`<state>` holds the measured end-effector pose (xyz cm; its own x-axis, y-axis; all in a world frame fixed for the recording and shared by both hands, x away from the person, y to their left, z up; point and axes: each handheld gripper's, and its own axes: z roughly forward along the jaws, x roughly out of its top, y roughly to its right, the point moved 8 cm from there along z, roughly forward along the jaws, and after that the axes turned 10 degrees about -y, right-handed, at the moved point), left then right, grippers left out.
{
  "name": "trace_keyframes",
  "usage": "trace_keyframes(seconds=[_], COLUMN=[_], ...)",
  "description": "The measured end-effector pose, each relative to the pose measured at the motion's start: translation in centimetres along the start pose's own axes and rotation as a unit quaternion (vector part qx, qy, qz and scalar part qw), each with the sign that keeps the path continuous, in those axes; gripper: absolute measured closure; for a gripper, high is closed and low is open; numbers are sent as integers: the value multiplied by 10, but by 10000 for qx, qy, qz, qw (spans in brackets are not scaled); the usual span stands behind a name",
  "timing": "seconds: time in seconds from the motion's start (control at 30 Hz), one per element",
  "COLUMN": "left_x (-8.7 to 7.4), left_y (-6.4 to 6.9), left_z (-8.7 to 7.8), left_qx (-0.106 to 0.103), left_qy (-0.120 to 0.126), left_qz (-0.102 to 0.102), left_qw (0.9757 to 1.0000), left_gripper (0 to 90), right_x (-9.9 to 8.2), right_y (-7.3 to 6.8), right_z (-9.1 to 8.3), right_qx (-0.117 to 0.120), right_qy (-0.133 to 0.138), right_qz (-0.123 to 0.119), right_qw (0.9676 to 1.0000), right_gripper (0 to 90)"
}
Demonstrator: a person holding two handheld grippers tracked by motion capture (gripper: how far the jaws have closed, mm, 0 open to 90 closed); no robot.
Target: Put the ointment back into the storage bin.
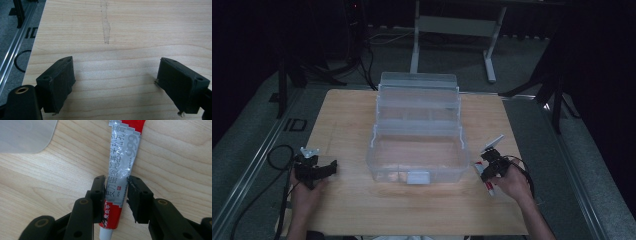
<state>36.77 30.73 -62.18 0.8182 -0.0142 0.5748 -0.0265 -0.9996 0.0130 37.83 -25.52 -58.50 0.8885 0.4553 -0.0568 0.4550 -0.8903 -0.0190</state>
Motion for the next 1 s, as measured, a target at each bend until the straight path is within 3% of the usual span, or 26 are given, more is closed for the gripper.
trace_keyframes(seconds=[0.47,0.53,0.8,1.0], left_x=[0,0,0,0], left_y=[0,0,0,0], left_z=[0,0,0,0], left_qx=[0,0,0,0], left_qy=[0,0,1,-1], left_qz=[-1,0,-2,0], left_qw=[10000,10000,10000,10000], left_gripper=[150,150,150,150], right_x=[3,2,-2,-5], right_y=[1,1,5,10], right_z=[6,6,2,-13], right_qx=[-78,-121,-219,-260], right_qy=[-218,-242,-172,1], right_qz=[-91,-206,-296,-375], right_qw=[9997,9994,9992,9990], right_gripper=[664,686,701,701])
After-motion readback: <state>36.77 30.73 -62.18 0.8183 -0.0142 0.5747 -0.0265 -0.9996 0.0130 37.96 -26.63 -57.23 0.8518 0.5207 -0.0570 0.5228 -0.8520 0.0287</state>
